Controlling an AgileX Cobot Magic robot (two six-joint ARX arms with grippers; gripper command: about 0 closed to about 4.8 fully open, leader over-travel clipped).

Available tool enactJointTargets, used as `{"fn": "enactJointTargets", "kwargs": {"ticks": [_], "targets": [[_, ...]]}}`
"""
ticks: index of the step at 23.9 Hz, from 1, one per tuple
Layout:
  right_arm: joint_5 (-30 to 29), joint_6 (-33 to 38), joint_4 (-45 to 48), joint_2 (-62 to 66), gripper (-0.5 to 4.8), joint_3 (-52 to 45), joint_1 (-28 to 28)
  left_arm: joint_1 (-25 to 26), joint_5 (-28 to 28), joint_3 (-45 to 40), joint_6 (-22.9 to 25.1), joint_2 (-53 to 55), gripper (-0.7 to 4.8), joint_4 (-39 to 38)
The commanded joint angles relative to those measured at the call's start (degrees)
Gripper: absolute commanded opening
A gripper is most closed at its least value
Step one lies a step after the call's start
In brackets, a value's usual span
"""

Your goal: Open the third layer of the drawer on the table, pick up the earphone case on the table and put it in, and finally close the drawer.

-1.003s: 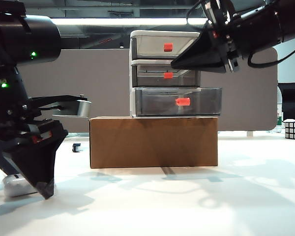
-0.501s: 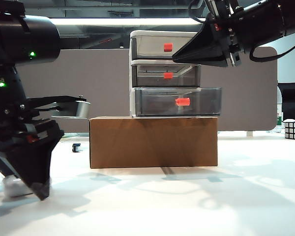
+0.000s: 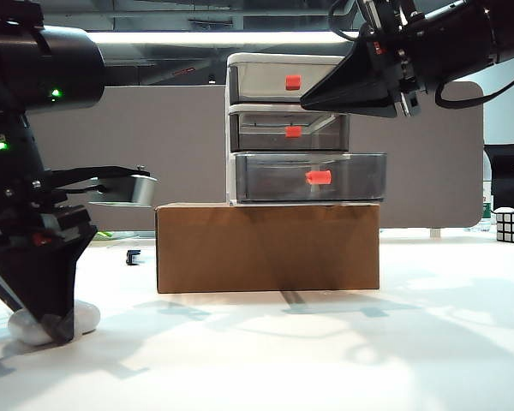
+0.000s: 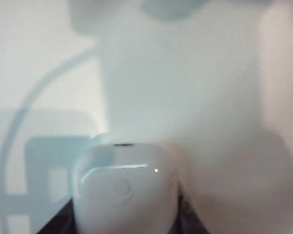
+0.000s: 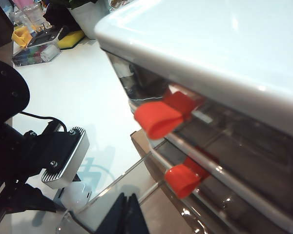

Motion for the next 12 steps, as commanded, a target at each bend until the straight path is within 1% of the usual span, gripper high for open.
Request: {"fn": "enactJointTargets", "kwargs": {"ticks": [1,6,9,12], "targets": [[-0.3,0.0,0.5,-0.3,-0.05,0.4,0.0,0.1,-0.6,-1.3,0.8,1.4,2.08,-1.3],[-0.3,0.0,0.5,-0.3,-0.05,0.4,0.0,0.1,-0.5,-1.3,0.9,1.4,2.00,-0.3],[-0.3,0.0,0.3,-0.3,-0.05,0.4,0.0,0.1,-0.5,-1.3,0.8,1.4,1.36,-0.2],[-0.3,0.0,0.3,-0.3,-0.05,0.4,0.0,0.1,0.8,-1.3,0.9,1.3,1.19,0.1]]}}
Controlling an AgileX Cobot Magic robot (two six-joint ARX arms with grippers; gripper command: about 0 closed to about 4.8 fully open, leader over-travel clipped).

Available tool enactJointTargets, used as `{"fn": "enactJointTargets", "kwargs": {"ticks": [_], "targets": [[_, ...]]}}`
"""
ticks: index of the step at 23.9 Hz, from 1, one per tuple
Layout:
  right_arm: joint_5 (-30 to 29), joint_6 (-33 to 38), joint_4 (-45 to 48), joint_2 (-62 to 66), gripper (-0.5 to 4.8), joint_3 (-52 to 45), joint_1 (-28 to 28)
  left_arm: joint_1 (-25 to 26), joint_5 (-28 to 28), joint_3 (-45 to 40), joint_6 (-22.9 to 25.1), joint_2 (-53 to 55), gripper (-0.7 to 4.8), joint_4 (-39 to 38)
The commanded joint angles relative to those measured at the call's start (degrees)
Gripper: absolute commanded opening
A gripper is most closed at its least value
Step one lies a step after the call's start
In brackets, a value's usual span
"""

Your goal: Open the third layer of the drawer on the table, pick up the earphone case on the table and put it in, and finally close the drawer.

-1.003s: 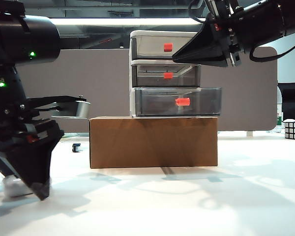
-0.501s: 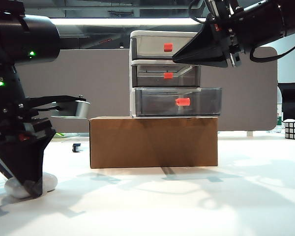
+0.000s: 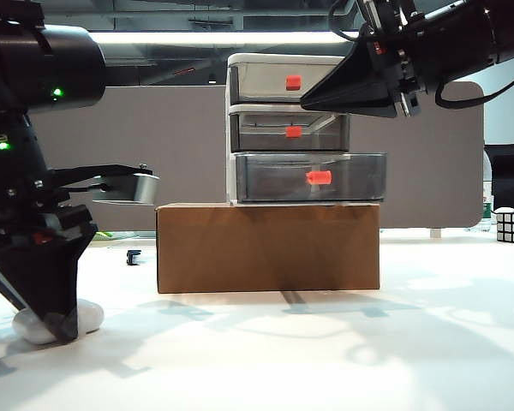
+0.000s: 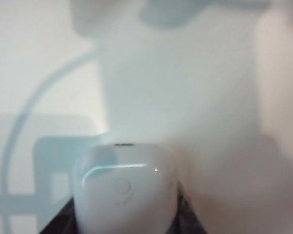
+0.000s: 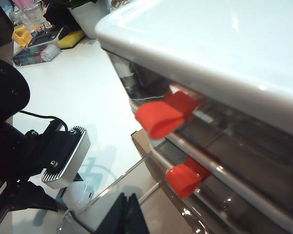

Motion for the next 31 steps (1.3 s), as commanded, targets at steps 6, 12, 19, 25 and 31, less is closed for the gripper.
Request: {"fn": "enactJointTargets", "kwargs": {"ticks": [6,12,19,25,31], "targets": [[-0.3,0.0,0.2,-0.3,-0.05,0.4,0.0,0.1,1.0,-1.1,0.1,0.7,1.19,0.7],[-0.3,-0.1,-0.7,-0.3,-0.05,0.4,0.0,0.1,0.7,-1.1,0.2,-6.5,1.19,1.1],[-0.3,-0.2,-0.6,-0.3,-0.05,0.4,0.0,0.0,1.2,-1.1,0.2,-17.4,1.19,1.3],[-0.3,-0.1,-0.6,-0.3,-0.05,0.4,0.0,-0.3,2.8,0.4,0.1,-22.2,1.19,3.8],[-0.3,-0.2,-0.6,-1.2,-0.05,0.4,0.0,-4.5,2.7,5.4,0.2,-20.8,1.19,8.2]]}}
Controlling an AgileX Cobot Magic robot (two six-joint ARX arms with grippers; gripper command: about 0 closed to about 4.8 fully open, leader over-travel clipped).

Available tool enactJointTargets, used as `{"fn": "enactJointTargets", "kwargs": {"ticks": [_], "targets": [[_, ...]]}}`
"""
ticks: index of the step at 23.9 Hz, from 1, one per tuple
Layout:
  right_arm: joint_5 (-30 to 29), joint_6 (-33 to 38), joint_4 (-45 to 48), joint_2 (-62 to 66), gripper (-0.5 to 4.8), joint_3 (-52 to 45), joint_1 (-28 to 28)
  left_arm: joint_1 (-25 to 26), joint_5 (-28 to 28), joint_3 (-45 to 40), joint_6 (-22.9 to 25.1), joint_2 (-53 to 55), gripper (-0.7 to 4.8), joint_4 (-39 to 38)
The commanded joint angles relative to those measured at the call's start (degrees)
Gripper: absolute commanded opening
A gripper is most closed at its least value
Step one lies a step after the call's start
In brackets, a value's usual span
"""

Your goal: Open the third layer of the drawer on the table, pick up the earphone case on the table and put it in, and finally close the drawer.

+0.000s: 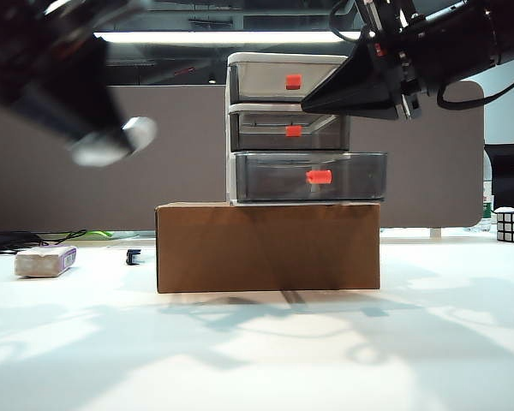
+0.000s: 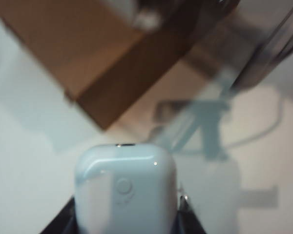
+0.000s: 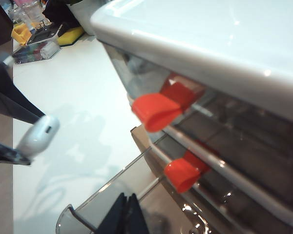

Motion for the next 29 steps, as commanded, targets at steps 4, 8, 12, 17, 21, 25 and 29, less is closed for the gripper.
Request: {"fn": "enactJointTargets", "kwargs": {"ticks": [4,8,12,17,21,25,29], "targets": [[-0.2,-0.9,0.5,-3.2,-0.06,0.4,0.0,-5.2,0.1,7.1,0.1,5.8,1.19,6.4],[-0.1,-1.2,-0.1,-6.7,-0.05,0.4,0.0,-7.6,0.4,12.3,0.1,13.2,1.19,6.6],[0.0,-1.4,-0.8,-8.7,-0.05,0.4,-0.1,-9.6,0.4,15.8,1.4,17.4,1.19,6.6],[-0.1,-1.8,-1.9,-10.0,-0.05,0.4,-0.6,-10.9,0.4,18.4,1.5,21.1,1.19,8.7],[-0.1,-2.2,-3.4,-10.9,-0.05,0.4,-1.5,-11.1,1.5,18.5,1.5,22.8,1.19,10.6],[-0.1,-3.0,-4.2,-11.6,-0.05,0.4,-1.9,-11.1,1.5,18.5,1.5,24.0,1.19,11.1],[-0.1,-3.0,-4.2,-12.0,-0.05,0.4,-2.1,-11.1,1.5,18.5,1.5,25.4,1.19,12.3]]}}
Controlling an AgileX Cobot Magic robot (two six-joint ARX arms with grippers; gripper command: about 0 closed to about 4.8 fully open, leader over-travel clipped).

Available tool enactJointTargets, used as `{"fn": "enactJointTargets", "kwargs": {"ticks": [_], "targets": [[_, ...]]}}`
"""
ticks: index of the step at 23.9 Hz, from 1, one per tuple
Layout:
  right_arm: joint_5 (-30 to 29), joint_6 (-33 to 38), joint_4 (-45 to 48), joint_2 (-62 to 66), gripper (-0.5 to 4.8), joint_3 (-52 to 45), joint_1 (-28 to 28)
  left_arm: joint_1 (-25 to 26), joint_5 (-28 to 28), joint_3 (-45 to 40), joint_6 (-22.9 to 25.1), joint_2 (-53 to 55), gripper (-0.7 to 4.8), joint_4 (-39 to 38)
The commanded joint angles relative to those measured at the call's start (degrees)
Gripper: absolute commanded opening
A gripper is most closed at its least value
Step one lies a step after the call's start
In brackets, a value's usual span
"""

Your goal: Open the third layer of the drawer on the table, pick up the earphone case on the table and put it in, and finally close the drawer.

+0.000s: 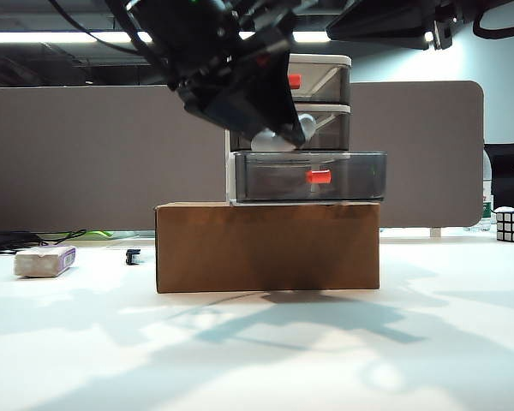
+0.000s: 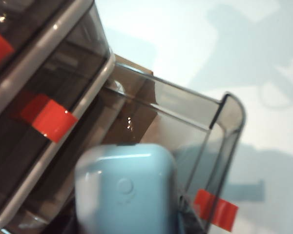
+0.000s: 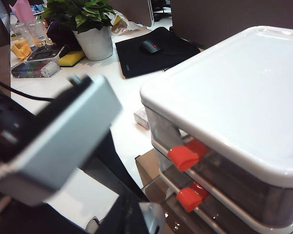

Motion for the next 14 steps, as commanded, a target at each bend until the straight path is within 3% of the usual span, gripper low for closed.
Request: {"fn": "enactJointTargets", "kwargs": {"ticks": [1,8,12,14], "targets": [[-0.2,-0.2,0.3,-0.4,-0.05,0.4,0.0,0.0,0.3,0.5,0.2,0.5,1.19,1.4],[-0.2,-0.2,0.3,-1.0,-0.05,0.4,0.0,0.0,0.3,0.5,0.0,1.5,1.36,1.5],[-0.2,-0.2,0.3,-1.1,-0.05,0.4,0.0,0.0,0.3,0.5,0.1,1.5,2.28,1.5],[-0.2,-0.2,0.3,-1.1,-0.05,0.4,0.0,0.0,0.3,0.5,0.0,1.5,2.40,1.5]]}}
